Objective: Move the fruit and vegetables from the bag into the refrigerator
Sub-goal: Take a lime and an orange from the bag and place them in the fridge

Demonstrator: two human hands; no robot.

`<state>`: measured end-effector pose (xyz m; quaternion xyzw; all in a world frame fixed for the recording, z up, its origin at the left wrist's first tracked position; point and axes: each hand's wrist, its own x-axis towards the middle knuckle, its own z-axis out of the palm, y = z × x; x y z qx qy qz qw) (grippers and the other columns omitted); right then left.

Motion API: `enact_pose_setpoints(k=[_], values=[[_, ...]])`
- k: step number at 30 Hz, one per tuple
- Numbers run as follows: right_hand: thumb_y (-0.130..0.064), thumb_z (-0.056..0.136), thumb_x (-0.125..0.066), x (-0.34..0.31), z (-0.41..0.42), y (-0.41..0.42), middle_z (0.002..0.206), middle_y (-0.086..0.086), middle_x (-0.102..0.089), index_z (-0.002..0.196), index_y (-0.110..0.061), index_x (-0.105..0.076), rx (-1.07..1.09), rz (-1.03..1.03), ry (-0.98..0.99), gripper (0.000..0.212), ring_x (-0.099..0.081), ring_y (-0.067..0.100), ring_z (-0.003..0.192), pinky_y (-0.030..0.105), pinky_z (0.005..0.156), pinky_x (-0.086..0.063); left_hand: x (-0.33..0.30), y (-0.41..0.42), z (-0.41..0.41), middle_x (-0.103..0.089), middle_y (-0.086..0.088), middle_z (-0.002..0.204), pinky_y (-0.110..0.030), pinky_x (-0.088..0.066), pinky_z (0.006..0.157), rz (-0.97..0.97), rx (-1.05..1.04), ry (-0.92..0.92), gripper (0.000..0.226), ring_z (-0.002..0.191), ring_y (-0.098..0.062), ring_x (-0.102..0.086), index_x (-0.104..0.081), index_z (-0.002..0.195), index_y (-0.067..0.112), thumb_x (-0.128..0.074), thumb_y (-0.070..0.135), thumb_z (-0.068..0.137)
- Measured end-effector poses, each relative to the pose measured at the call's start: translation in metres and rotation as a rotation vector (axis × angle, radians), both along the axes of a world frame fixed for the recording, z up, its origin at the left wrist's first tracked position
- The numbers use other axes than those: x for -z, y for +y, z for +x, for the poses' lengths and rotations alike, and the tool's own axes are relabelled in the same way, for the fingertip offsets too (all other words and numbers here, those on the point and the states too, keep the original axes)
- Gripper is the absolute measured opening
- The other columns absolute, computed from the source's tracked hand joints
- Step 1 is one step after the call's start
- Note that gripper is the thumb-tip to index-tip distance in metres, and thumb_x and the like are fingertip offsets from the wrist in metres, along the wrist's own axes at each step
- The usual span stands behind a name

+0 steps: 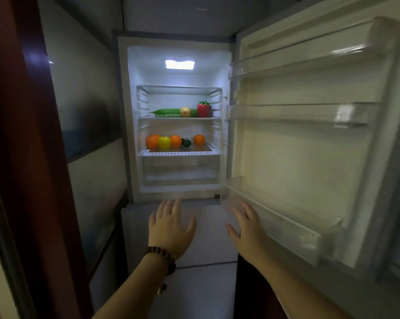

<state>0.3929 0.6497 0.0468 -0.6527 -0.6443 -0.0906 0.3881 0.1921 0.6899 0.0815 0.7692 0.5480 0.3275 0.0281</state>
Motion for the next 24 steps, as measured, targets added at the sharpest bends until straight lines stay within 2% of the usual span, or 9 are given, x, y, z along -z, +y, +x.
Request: enact_pose_setpoints(k=[2, 5, 11, 14, 16, 18, 21, 24], values=[[-0.031, 0.091, -0.055, 0.005, 0.017, -0.033, 0.150, 0.014, -0.030, 0.132, -0.008, -0.049, 0.000, -0.008, -0.028, 0.047, -0.024, 0.029, 0.141, 0.036, 0.112, -0.026, 0.004, -0.028, 0.014, -0.022, -0.001, 0.155, -0.040, -0.011, 0.118, -0.009, -0.011, 0.006, 0.068, 0.144, -0.019, -0.013, -0.017, 0.149, 0.022, -0.035, 0.055, 0.092], [-0.040, 0.089, -0.045, 0.007, 0.044, -0.079, 0.146, 0.014, -0.037, 0.126, -0.009, -0.053, -0.009, 0.049, -0.070, 0.049, -0.028, 0.029, 0.140, 0.041, 0.110, -0.034, 0.010, -0.064, 0.039, -0.023, -0.004, 0.154, -0.043, -0.013, 0.117, -0.038, -0.009, 0.018, 0.069, 0.143, -0.022, -0.014, -0.019, 0.148, 0.022, -0.036, 0.056, 0.090], [-0.019, 0.087, -0.060, -0.009, 0.111, -0.154, 0.139, 0.015, -0.043, 0.120, -0.009, -0.056, 0.045, 0.162, -0.087, 0.035, -0.038, 0.032, 0.133, 0.045, 0.102, -0.043, 0.004, -0.121, 0.098, -0.027, -0.006, 0.152, -0.045, -0.017, 0.115, -0.010, 0.070, 0.042, 0.067, 0.141, -0.025, -0.018, -0.024, 0.146, 0.020, -0.037, 0.055, 0.090], [-0.024, 0.087, -0.057, -0.024, 0.145, -0.179, 0.140, 0.015, -0.041, 0.124, -0.011, -0.053, 0.137, 0.255, -0.089, 0.039, -0.040, 0.031, 0.131, 0.042, 0.100, -0.045, 0.002, -0.133, 0.118, -0.028, -0.006, 0.152, -0.046, -0.018, 0.115, -0.003, 0.089, 0.035, 0.067, 0.141, -0.026, -0.019, -0.026, 0.145, 0.020, -0.037, 0.056, 0.090], [-0.032, 0.088, -0.054, -0.037, 0.167, -0.190, 0.146, 0.016, -0.033, 0.133, -0.013, -0.044, 0.238, 0.322, -0.070, 0.049, -0.036, 0.032, 0.134, 0.041, 0.103, -0.041, 0.001, -0.138, 0.130, -0.028, -0.007, 0.152, -0.047, -0.018, 0.115, -0.005, 0.109, 0.033, 0.068, 0.141, -0.026, -0.019, -0.025, 0.146, 0.019, -0.036, 0.057, 0.090], [-0.037, 0.087, -0.057, -0.050, 0.188, -0.195, 0.152, 0.016, -0.024, 0.142, -0.017, -0.032, 0.317, 0.338, -0.017, 0.064, -0.030, 0.034, 0.137, 0.045, 0.105, -0.039, 0.000, -0.142, 0.140, -0.027, -0.007, 0.152, -0.047, -0.018, 0.115, -0.003, 0.123, 0.039, 0.068, 0.141, -0.026, -0.018, -0.024, 0.147, 0.019, -0.034, 0.057, 0.091], [-0.051, 0.081, -0.062, -0.066, 0.217, -0.189, 0.157, 0.014, -0.009, 0.149, -0.025, -0.011, 0.427, 0.249, 0.076, 0.088, -0.017, 0.036, 0.141, 0.052, 0.107, -0.035, -0.002, -0.147, 0.155, -0.026, -0.005, 0.153, -0.047, -0.017, 0.115, 0.003, 0.137, 0.054, 0.069, 0.142, -0.025, -0.018, -0.022, 0.147, 0.021, -0.032, 0.059, 0.090], [-0.060, 0.075, -0.064, -0.076, 0.237, -0.174, 0.158, 0.011, 0.006, 0.147, -0.037, 0.008, 0.472, 0.132, 0.205, 0.104, -0.008, 0.037, 0.143, 0.053, 0.109, -0.027, -0.006, -0.149, 0.163, -0.028, -0.005, 0.152, -0.047, -0.018, 0.115, 0.025, 0.154, 0.047, 0.069, 0.141, -0.025, -0.020, -0.022, 0.147, 0.020, -0.032, 0.058, 0.090]])
